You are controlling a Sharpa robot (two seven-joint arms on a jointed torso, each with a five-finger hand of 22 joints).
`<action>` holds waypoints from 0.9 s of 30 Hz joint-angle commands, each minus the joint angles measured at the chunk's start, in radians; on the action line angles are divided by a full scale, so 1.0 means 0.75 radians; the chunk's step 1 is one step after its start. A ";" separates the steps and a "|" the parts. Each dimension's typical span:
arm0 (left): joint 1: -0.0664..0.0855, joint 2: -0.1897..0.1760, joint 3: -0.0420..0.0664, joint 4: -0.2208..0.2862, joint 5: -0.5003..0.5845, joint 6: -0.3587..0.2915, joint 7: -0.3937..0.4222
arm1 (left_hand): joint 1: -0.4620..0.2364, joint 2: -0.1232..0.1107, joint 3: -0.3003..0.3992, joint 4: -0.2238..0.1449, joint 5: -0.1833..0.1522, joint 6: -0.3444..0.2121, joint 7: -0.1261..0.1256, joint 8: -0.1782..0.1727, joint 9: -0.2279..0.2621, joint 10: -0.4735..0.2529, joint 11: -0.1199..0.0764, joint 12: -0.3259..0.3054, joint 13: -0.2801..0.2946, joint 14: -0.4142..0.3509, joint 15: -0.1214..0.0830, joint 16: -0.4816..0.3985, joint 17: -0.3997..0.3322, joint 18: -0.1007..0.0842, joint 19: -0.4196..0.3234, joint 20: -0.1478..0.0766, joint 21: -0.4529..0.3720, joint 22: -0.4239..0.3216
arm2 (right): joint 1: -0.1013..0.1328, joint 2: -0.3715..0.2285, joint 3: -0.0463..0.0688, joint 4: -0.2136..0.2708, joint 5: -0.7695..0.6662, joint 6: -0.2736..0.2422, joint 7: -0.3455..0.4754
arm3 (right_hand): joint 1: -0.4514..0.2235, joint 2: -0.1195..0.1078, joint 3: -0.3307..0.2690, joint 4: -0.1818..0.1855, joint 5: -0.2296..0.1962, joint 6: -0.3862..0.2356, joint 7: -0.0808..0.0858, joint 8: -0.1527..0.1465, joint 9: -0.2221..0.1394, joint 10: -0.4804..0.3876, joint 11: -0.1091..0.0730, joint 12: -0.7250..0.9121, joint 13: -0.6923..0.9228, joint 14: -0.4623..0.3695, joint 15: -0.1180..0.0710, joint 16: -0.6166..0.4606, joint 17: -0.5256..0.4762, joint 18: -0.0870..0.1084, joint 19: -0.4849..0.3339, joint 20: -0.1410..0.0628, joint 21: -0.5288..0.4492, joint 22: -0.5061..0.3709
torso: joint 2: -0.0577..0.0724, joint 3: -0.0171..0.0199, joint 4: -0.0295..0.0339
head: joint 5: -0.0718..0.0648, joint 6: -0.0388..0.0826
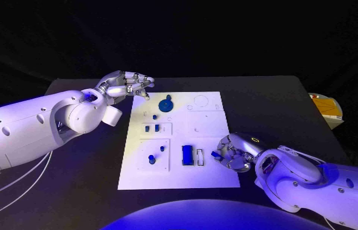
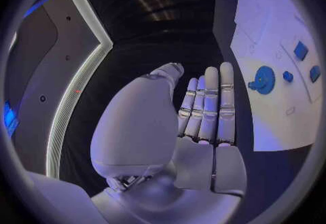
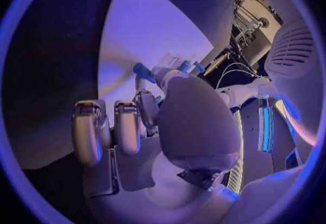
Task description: Assemble the parts on the task board
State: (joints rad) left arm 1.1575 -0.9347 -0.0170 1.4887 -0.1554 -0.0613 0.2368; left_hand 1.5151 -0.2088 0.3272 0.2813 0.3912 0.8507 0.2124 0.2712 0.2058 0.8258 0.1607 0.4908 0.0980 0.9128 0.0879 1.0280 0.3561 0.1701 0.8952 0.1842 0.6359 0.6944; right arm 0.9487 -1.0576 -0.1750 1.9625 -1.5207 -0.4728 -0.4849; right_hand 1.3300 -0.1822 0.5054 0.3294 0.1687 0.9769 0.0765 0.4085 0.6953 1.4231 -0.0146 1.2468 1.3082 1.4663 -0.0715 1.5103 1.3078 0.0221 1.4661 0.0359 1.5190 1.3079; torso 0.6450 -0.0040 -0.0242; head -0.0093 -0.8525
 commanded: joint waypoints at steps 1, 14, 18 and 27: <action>0.000 0.004 0.001 0.003 0.006 0.028 0.005 | 0.006 0.007 -0.001 -0.005 -0.001 -0.004 0.006 0.005 -0.002 -0.011 -0.002 0.008 -0.002 -0.009 0.002 0.004 -0.001 0.016 0.011 -0.003 -0.005 -0.001 | 0.002 0.008 0.001 0.009 0.057 -0.035 0.001 | -0.024 0.000 0.259 -0.261 0.005 0.007 -0.011 0.010 0.025 0.005 0.008 0.005 0.029 0.099 0.000 0.005 0.144 -0.016 0.116 0.002 0.003 0.332 | 0.000 -0.0008 0.0006 | 0.002 0.001; -0.001 0.006 0.001 0.003 0.006 0.035 0.003 | 0.009 0.007 -0.001 -0.006 0.000 -0.004 0.006 0.006 -0.002 -0.012 -0.002 0.008 -0.003 -0.010 0.002 0.004 -0.001 0.016 0.011 -0.003 -0.006 -0.002 | 0.001 0.081 0.001 -0.015 0.168 -0.042 0.024 | -0.165 -0.021 0.195 -0.242 0.040 0.020 -0.022 0.010 0.027 0.007 0.000 0.010 0.035 0.100 -0.006 0.007 0.148 -0.015 0.115 -0.003 0.001 0.331 | 0.001 0.0004 -0.0005 | 0.001 -0.001; -0.001 0.006 0.001 0.004 0.005 0.037 0.002 | 0.009 0.007 -0.001 -0.006 0.000 -0.004 0.006 0.006 -0.002 -0.012 -0.002 0.008 -0.003 -0.010 0.002 0.004 -0.001 0.016 0.011 -0.003 -0.006 -0.002 | 0.001 0.102 0.001 -0.030 0.188 -0.035 0.028 | -0.231 -0.020 0.143 -0.200 0.063 0.032 -0.022 0.003 0.019 0.009 0.001 0.015 0.041 0.101 -0.006 0.008 0.152 -0.015 0.115 -0.004 0.001 0.332 | 0.001 -0.0003 0.0004 | 0.001 -0.001; -0.001 0.003 0.001 0.007 0.004 0.039 -0.001 | 0.009 0.007 -0.001 -0.006 0.000 -0.004 0.006 0.006 -0.002 -0.012 -0.002 0.008 -0.003 -0.010 0.002 0.004 -0.001 0.016 0.011 -0.003 -0.006 -0.002 | 0.000 0.139 0.001 -0.064 0.210 -0.022 0.031 | -0.334 -0.017 0.001 -0.096 0.218 0.064 -0.028 0.003 0.012 0.025 -0.004 0.046 0.067 0.104 -0.010 0.013 0.165 -0.018 0.121 -0.007 0.017 0.336 | 0.003 0.0006 0.0000 | 0.003 -0.004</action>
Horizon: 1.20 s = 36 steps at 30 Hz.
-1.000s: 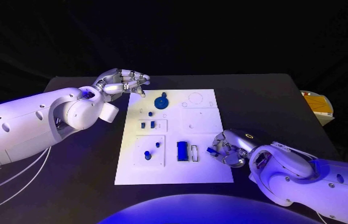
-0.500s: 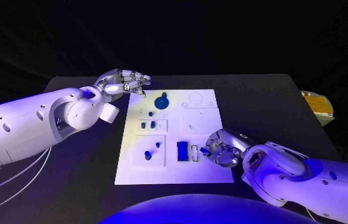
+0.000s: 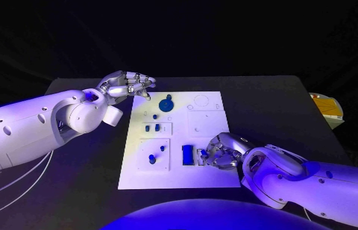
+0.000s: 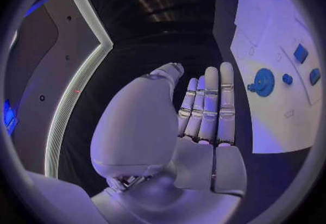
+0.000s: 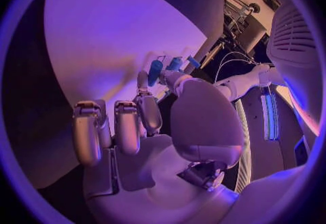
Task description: Assemble the parts on the task board
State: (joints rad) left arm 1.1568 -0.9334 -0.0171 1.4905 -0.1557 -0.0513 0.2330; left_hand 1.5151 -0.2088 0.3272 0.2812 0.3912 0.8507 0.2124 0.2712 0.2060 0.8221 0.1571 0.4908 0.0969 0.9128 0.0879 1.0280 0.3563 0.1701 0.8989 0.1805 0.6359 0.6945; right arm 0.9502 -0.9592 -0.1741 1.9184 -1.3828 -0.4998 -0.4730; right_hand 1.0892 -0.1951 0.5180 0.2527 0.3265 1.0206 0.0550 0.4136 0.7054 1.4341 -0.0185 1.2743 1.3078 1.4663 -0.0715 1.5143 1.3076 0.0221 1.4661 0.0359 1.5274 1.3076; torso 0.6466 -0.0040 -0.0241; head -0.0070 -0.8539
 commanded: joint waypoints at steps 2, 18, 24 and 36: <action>0.000 0.001 0.001 0.005 0.004 0.026 0.004 | 0.009 0.007 -0.001 -0.006 0.000 -0.004 0.006 0.006 -0.002 -0.008 0.003 0.008 -0.001 -0.010 0.002 0.004 -0.002 0.016 0.007 0.002 -0.006 -0.002 | -0.002 0.014 0.000 -0.009 0.028 0.016 0.015 | -0.016 0.003 -0.026 0.013 0.008 0.009 0.000 -0.002 -0.001 0.012 0.001 0.013 0.070 0.104 -0.011 0.008 0.166 -0.019 0.121 -0.008 0.007 0.337 | 0.001 0.0005 -0.0003 | 0.000 -0.003; 0.000 0.001 0.001 0.005 0.003 0.030 -0.001 | 0.010 0.008 -0.001 -0.006 -0.001 -0.003 0.007 0.007 -0.003 -0.009 0.003 0.008 -0.002 -0.011 0.002 0.004 -0.002 0.016 0.007 0.002 -0.007 -0.002 | -0.002 0.044 0.000 -0.025 0.033 0.023 0.016 | -0.027 0.010 -0.063 0.038 0.004 0.017 -0.003 0.001 -0.001 0.019 -0.002 0.027 0.081 0.105 -0.013 0.009 0.170 -0.019 0.122 -0.010 0.010 0.337 | -0.001 0.0000 -0.0009 | 0.004 -0.010; 0.000 0.001 0.001 0.005 0.000 0.031 -0.002 | 0.010 0.008 -0.001 -0.006 -0.001 -0.003 0.007 0.007 -0.003 -0.009 0.003 0.008 -0.002 -0.011 0.002 0.004 -0.002 0.016 0.007 0.002 -0.007 -0.002 | -0.002 0.052 0.000 -0.035 0.031 0.025 0.013 | -0.032 0.012 -0.079 0.046 -0.007 0.018 -0.003 0.001 -0.002 0.018 -0.002 0.025 0.080 0.105 -0.013 0.009 0.169 -0.019 0.122 -0.010 0.008 0.337 | -0.002 -0.0005 -0.0005 | 0.003 -0.010; 0.000 0.001 0.001 0.005 -0.003 0.031 -0.005 | 0.009 0.011 -0.001 -0.004 -0.001 0.003 0.006 0.011 -0.002 -0.010 0.003 0.009 -0.002 -0.011 0.002 0.004 -0.003 0.016 0.008 0.002 -0.009 -0.003 | -0.002 0.054 0.000 -0.054 0.005 0.036 -0.008 | -0.163 0.002 -0.260 0.054 -0.216 0.019 -0.006 -0.004 -0.010 0.014 -0.003 0.016 0.079 0.104 -0.014 0.008 0.166 -0.017 0.119 -0.011 0.000 0.335 | -0.001 -0.0002 -0.0010 | 0.005 -0.013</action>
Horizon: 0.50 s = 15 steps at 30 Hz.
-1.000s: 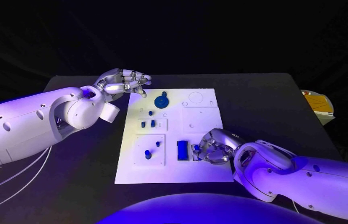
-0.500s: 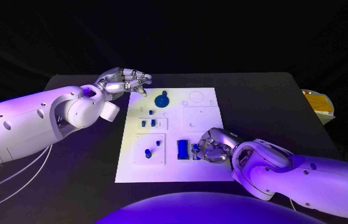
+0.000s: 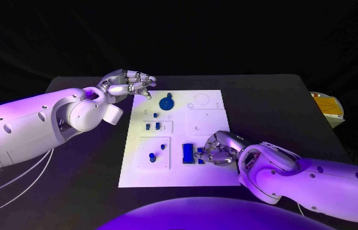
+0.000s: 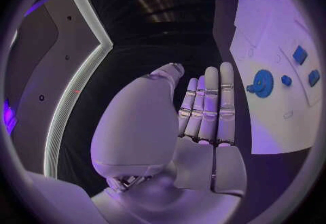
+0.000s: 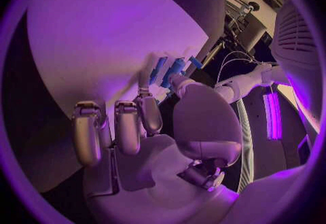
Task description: Assemble the parts on the task board
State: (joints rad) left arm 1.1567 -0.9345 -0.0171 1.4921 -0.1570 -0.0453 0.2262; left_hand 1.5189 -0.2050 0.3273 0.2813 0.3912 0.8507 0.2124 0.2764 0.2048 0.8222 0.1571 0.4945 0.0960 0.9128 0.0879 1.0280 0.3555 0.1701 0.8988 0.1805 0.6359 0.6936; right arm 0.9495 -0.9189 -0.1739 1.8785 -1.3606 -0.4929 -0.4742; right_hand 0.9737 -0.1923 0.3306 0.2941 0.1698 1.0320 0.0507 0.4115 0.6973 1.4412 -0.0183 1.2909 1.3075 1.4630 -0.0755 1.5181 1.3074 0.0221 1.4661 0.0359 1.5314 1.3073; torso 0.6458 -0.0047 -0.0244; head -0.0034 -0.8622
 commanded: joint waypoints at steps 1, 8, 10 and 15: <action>0.000 0.002 0.001 0.003 -0.002 0.023 0.004 | 0.004 0.005 -0.001 -0.004 -0.001 0.003 0.006 0.004 0.000 -0.010 0.003 0.004 -0.001 -0.011 0.003 0.004 -0.002 0.016 0.008 0.002 -0.009 -0.002 | -0.001 0.000 0.000 -0.001 -0.026 0.027 -0.007 | -0.010 -0.002 -0.015 -0.001 -0.010 0.003 0.000 -0.001 0.001 0.004 -0.004 -0.006 0.079 0.108 -0.009 0.002 0.166 -0.017 0.119 -0.011 -0.005 0.335 | 0.000 0.0011 -0.0011 | 0.001 -0.002; 0.001 0.003 0.001 0.002 -0.002 0.025 0.002 | 0.004 0.005 -0.001 -0.004 -0.001 0.003 0.006 0.004 0.000 -0.010 0.003 0.004 -0.001 -0.011 0.003 0.004 -0.002 0.016 0.008 0.002 -0.009 -0.002 | -0.001 -0.006 0.000 0.007 -0.030 0.032 0.000 | -0.010 -0.002 -0.019 -0.002 -0.013 0.003 0.000 -0.001 0.001 0.004 -0.004 -0.006 0.079 0.108 -0.009 0.002 0.164 -0.017 0.118 -0.011 -0.007 0.335 | -0.001 0.0014 -0.0012 | 0.000 -0.005; 0.001 0.003 0.001 0.002 -0.002 0.025 0.002 | 0.004 0.006 -0.001 -0.004 -0.001 0.003 0.006 0.005 0.000 -0.010 0.003 0.005 -0.001 -0.011 0.002 0.004 -0.002 0.016 0.008 0.002 -0.009 -0.002 | -0.001 -0.011 0.000 0.011 -0.031 0.032 0.005 | -0.006 0.000 -0.020 -0.003 -0.012 0.003 0.000 -0.001 0.001 0.005 -0.004 -0.006 0.080 0.108 -0.009 0.002 0.166 -0.017 0.118 -0.011 -0.006 0.335 | -0.001 0.0016 -0.0012 | -0.002 -0.005; 0.001 0.001 0.001 0.002 -0.002 0.026 0.002 | 0.004 0.006 -0.001 -0.004 -0.001 0.003 0.006 0.005 0.000 -0.010 0.003 0.005 -0.001 -0.011 0.002 0.004 -0.002 0.016 0.008 0.002 -0.009 -0.002 | -0.002 -0.030 0.000 0.023 -0.031 0.033 0.022 | 0.040 0.005 -0.031 -0.007 -0.003 0.002 -0.001 0.000 0.001 0.005 -0.004 -0.006 0.081 0.108 -0.009 0.003 0.167 -0.017 0.119 -0.011 -0.005 0.335 | -0.001 0.0014 -0.0007 | -0.001 -0.005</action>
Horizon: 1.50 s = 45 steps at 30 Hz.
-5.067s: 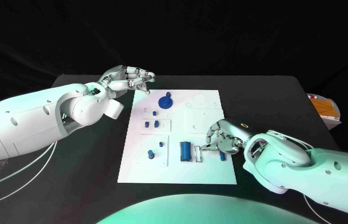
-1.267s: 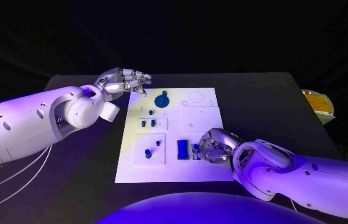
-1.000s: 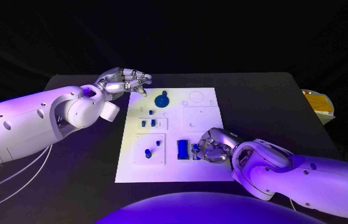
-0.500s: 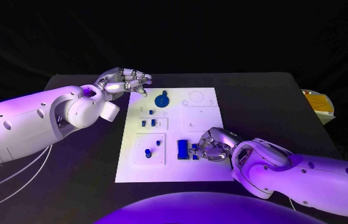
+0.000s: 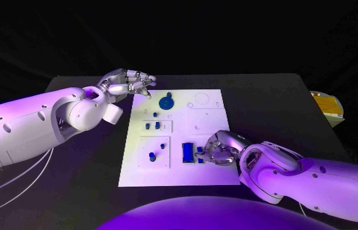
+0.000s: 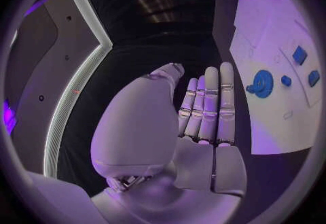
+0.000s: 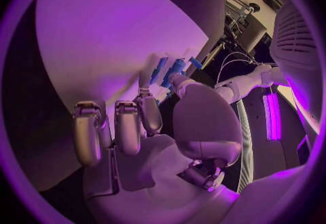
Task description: Assemble the parts on the task board
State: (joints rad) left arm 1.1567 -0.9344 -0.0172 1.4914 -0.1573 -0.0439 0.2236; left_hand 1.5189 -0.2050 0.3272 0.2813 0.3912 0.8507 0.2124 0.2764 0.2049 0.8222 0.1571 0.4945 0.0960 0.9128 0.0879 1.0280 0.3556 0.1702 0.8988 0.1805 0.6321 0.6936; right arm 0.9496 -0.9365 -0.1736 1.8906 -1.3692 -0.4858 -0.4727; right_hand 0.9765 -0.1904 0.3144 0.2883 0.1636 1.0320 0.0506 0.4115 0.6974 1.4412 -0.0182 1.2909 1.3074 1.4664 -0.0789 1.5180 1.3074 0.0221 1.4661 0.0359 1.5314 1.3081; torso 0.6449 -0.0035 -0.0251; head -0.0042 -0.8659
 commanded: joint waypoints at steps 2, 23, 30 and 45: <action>0.000 0.001 0.001 0.003 -0.002 0.024 0.005 | 0.004 0.006 -0.001 -0.004 -0.001 0.003 0.006 0.005 -0.001 -0.010 0.003 0.005 -0.001 -0.011 0.002 0.004 -0.002 0.015 0.008 0.002 -0.004 -0.002 | -0.002 -0.012 0.000 0.010 -0.019 0.028 0.028 | 0.087 -0.004 -0.018 -0.005 0.002 -0.001 0.000 -0.001 0.000 0.004 -0.004 -0.006 0.082 0.104 -0.005 0.003 0.168 -0.017 0.119 -0.012 -0.004 0.334 | 0.000 0.0001 -0.0004 | 0.001 0.000; 0.000 0.001 0.001 0.001 -0.002 0.025 0.006 | 0.005 0.006 -0.001 -0.004 0.000 0.003 0.006 0.005 -0.001 -0.010 0.003 0.005 -0.002 -0.011 0.002 0.004 -0.002 0.016 0.008 0.002 -0.005 -0.002 | -0.005 0.006 0.000 -0.018 -0.070 0.042 0.019 | 0.303 -0.001 -0.058 -0.014 -0.016 0.006 -0.001 -0.004 -0.011 0.011 -0.006 0.005 0.093 0.105 -0.005 0.005 0.175 -0.018 0.120 -0.011 -0.001 0.335 | -0.001 -0.0009 0.0008 | -0.002 0.003; 0.000 0.001 0.000 0.000 -0.002 0.022 0.007 | 0.005 0.006 -0.001 -0.004 0.000 0.003 0.006 0.005 -0.001 -0.010 0.003 0.005 -0.002 -0.011 0.002 0.004 -0.002 0.016 0.008 0.002 -0.005 -0.002 | 0.004 -0.037 0.003 0.017 -0.037 0.006 0.079 | 0.278 -0.001 -0.088 0.004 0.013 0.007 0.003 -0.007 -0.016 0.009 -0.003 0.000 0.090 0.104 -0.004 0.003 0.170 -0.017 0.118 -0.011 -0.009 0.333 | -0.006 -0.0034 -0.0002 | -0.004 0.012; -0.034 0.052 -0.026 -0.045 0.179 -0.109 0.131 | -0.006 0.007 -0.002 0.005 0.000 0.001 -0.011 0.011 -0.006 0.053 -0.013 0.029 0.000 -0.016 -0.007 0.002 -0.007 0.016 0.010 -0.002 -0.020 -0.010 | 0.151 -0.018 0.008 -0.228 0.846 -0.126 0.779 | 0.422 0.072 -0.151 -0.011 0.023 -0.182 0.084 -0.097 -0.044 -0.372 0.069 -0.631 -0.367 -0.029 0.057 -0.280 -0.310 0.114 -0.149 0.042 -0.733 0.107 | -0.077 -0.0344 0.0033 | -0.031 0.111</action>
State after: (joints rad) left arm 1.1345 -0.9030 -0.0366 1.4639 -0.1017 -0.0713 0.2519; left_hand 1.5189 -0.2050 0.3272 0.2813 0.3912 0.8508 0.2124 0.2806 0.2020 0.8519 0.1500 0.5126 0.0962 0.9072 0.0823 1.0280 0.3520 0.1702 0.8988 0.1805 0.6224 0.6878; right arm 1.0534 -0.9596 -0.1692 1.7590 -1.0528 -0.5590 -0.1223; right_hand 1.2697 -0.1438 0.1919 0.2838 0.1868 0.9045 0.1097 0.3474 0.6667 1.2044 0.0294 0.8824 1.0805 1.4570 -0.0411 1.3430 1.1268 0.0883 1.3815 0.0649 1.0556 1.3075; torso 0.6069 -0.0193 -0.0235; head -0.0209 -0.8005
